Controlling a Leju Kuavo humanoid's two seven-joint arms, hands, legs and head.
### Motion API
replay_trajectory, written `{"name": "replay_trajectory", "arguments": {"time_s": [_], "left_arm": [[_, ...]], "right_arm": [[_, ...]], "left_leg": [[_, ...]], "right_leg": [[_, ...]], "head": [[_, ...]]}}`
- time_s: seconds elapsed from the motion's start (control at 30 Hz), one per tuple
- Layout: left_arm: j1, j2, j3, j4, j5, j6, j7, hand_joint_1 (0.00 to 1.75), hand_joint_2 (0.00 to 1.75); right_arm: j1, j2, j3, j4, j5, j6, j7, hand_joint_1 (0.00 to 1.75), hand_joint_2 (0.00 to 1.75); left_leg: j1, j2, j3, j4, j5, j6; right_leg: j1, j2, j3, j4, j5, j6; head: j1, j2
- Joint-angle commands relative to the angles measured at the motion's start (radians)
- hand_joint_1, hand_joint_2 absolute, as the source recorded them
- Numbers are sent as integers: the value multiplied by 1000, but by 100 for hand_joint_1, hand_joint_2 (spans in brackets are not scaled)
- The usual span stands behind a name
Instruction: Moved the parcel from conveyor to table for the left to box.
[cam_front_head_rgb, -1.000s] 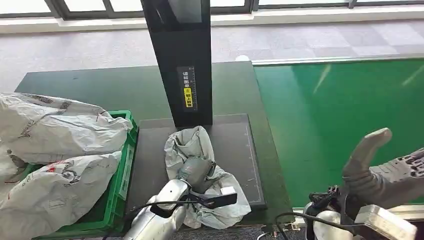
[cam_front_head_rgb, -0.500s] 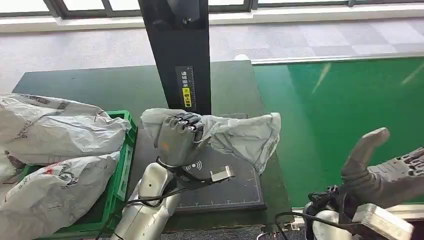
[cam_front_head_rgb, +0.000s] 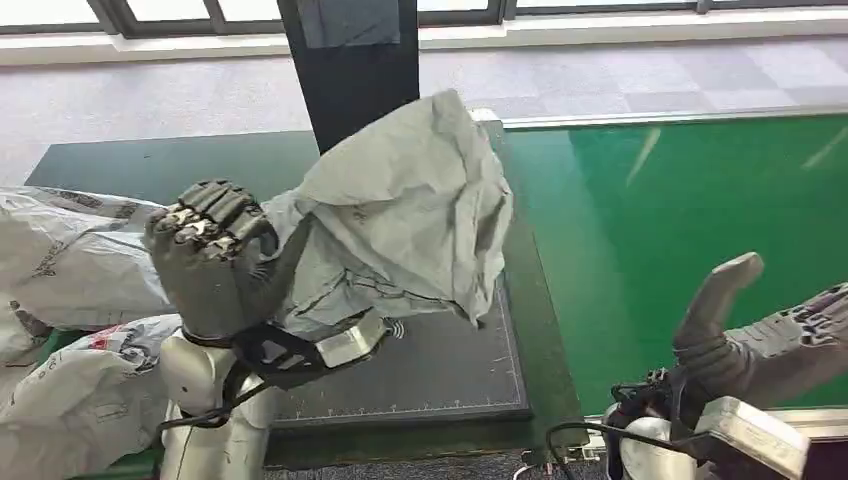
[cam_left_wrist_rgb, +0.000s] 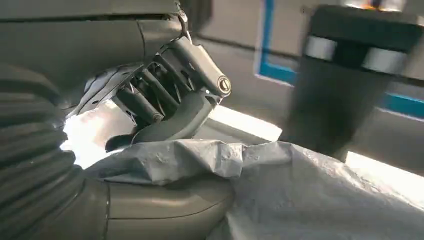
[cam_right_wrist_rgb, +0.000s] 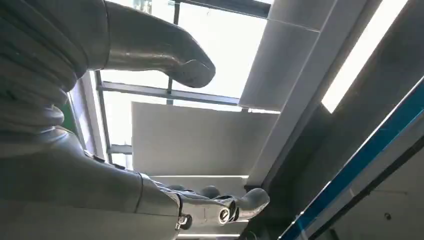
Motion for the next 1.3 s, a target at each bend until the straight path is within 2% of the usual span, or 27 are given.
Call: {"name": "replay_trajectory", "arguments": {"time_s": [0.03,0.1,0.3,0.53,0.6,0.83,0.9,1.03,1.17,1.27,1.3], "left_arm": [[-40,-52,299,-76,57,-2,14,175,175],[-54,-52,391,-41,69,-2,26,175,175],[-86,-52,660,35,199,-2,-93,175,175],[-86,-52,660,35,199,-2,-93,175,175],[-92,-52,669,48,158,-2,-38,175,175],[-106,-52,823,109,231,-2,-75,175,175],[-98,-52,836,129,194,-2,-30,175,175],[-109,-52,816,290,-43,-2,188,175,175],[-109,-52,816,290,-43,-2,188,175,175],[-111,55,716,470,-107,-2,367,175,175],[-111,55,716,470,-107,-2,367,175,175]], "right_arm": [[35,65,-15,44,-1,-2,1,0,175],[42,65,-12,42,-3,-2,1,0,175],[54,65,-15,45,-7,-2,1,0,175],[54,65,-15,45,-7,-2,1,0,175],[58,65,-20,45,-7,-2,1,0,175],[83,65,-26,29,-13,-2,1,0,175],[82,65,-29,36,-13,-2,1,0,175],[90,65,-50,22,-9,-2,1,0,175],[90,65,-50,22,-9,-2,1,0,175],[99,65,-72,11,-9,-2,1,0,175],[99,65,-72,11,-9,-2,1,0,175]], "left_leg": [[0,2,0,0,0,0],[0,4,1,-1,0,1],[0,3,2,-2,1,0],[0,0,1,-1,0,0],[0,-1,2,-2,1,1],[0,0,2,-2,1,0],[0,0,3,-4,1,0],[-1,-2,4,-4,1,0],[0,-4,3,-4,2,1],[0,-3,3,-4,2,0],[0,-4,4,-5,2,1]], "right_leg": [[1,0,0,0,0,-1],[1,0,1,-1,1,-1],[1,0,1,-1,0,-1],[1,-2,0,-1,0,-1],[1,-4,2,-2,0,-1],[0,-3,2,-1,0,-1],[0,-2,2,-2,0,-1],[0,-4,3,-2,-1,-1],[1,-8,3,-3,0,-1],[0,-5,2,-2,0,-1],[0,-7,4,-4,0,-1]], "head": [[0,0],[0,0],[0,0],[0,0],[0,0],[0,0],[0,0],[0,0],[0,0],[0,0],[0,0]]}}
